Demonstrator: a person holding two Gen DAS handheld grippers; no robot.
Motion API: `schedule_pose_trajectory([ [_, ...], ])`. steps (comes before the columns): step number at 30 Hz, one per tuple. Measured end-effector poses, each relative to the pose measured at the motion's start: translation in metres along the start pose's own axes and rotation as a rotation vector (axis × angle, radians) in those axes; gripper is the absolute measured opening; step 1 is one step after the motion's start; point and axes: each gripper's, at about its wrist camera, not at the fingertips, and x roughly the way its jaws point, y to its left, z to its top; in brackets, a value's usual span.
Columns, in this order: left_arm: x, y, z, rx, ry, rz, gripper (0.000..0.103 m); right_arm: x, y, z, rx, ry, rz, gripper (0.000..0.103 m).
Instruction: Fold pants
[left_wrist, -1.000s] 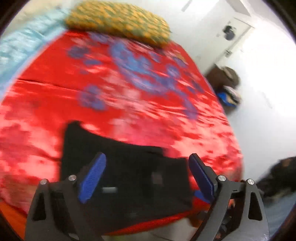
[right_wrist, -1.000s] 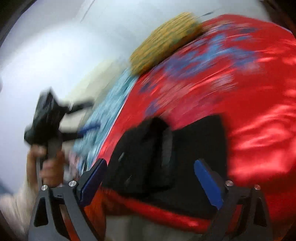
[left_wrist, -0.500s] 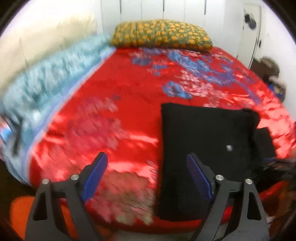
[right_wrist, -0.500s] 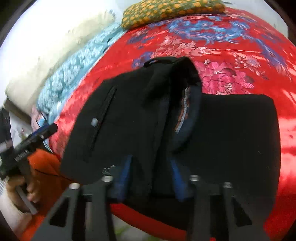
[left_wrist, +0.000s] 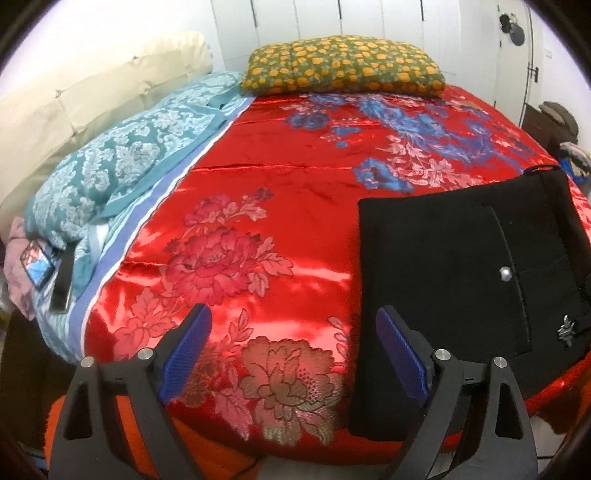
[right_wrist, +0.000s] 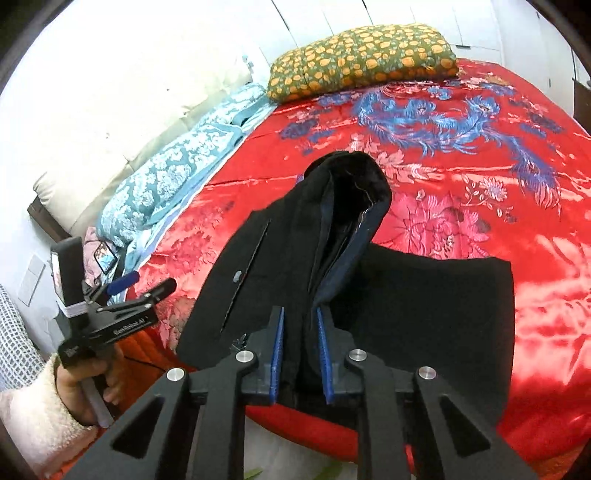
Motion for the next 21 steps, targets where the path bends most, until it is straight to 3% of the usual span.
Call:
schedule_pose_trajectory([
  [6, -0.005, 0.001, -0.002, 0.002, -0.010, -0.004, 0.092, -0.023, -0.004, 0.002, 0.059, -0.036, 0.098, 0.015],
  [9, -0.011, 0.000, -0.003, 0.001, -0.023, -0.031, 0.092, -0.048, -0.013, -0.004, 0.064, -0.067, 0.105, 0.015],
  [16, -0.011, -0.020, -0.004, 0.032, -0.020, -0.079, 0.092, -0.075, -0.092, -0.033, 0.195, -0.104, -0.054, 0.013],
  [19, -0.009, -0.031, -0.005, 0.052, -0.012, -0.104, 0.092, -0.046, -0.124, -0.054, 0.229, -0.002, -0.146, 0.013],
  [21, -0.008, -0.038, -0.007, 0.066, -0.006, -0.118, 0.092, -0.031, -0.133, -0.063, 0.251, 0.052, -0.144, 0.018],
])
